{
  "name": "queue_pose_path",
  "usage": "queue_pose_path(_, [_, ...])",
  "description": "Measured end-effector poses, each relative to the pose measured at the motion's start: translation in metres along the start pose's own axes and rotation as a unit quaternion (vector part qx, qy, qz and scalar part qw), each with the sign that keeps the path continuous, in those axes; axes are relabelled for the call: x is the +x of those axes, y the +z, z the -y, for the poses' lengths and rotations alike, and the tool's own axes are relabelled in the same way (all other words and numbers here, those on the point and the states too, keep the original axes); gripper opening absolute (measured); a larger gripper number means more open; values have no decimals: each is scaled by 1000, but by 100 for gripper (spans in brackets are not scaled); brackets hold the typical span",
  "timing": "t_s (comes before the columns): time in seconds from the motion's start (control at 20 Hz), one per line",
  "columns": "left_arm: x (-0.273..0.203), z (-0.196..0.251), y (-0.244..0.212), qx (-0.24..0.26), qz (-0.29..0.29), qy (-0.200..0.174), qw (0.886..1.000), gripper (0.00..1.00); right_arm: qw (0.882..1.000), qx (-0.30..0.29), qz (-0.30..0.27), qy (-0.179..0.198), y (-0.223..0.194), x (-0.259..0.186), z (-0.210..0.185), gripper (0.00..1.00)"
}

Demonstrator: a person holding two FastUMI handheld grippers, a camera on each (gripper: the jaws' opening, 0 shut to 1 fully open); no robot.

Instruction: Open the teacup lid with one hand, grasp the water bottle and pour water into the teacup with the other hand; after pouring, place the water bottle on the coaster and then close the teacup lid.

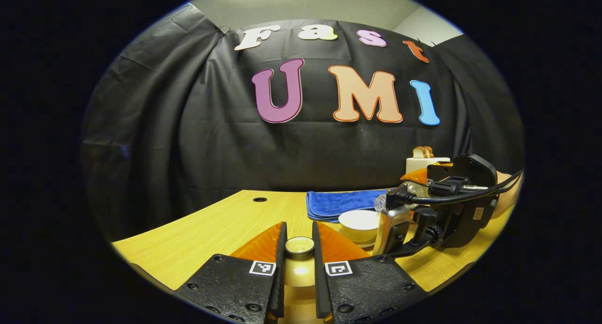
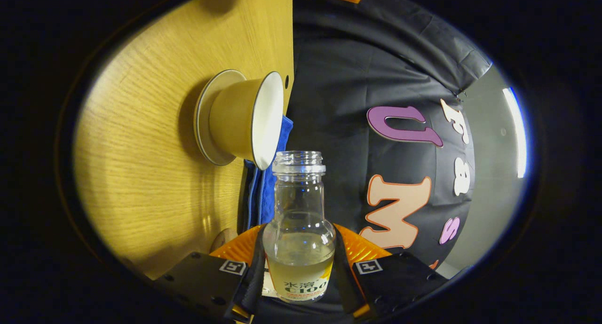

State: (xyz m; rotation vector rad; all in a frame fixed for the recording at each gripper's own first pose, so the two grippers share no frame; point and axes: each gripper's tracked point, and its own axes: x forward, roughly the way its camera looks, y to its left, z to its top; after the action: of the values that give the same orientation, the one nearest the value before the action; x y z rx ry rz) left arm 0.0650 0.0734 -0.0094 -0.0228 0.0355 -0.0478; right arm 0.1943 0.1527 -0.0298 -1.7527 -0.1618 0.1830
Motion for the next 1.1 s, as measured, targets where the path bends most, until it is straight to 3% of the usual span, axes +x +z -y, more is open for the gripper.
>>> queue_pose_path(0.35, [0,0,0,0,0,0,1000,23,997,-80,19,-10,10,-1,9,68])
queue_pose_path(1.1, [0,0,1,0,0,0,1000,23,983,-177,39,-29,23,5,30,68])
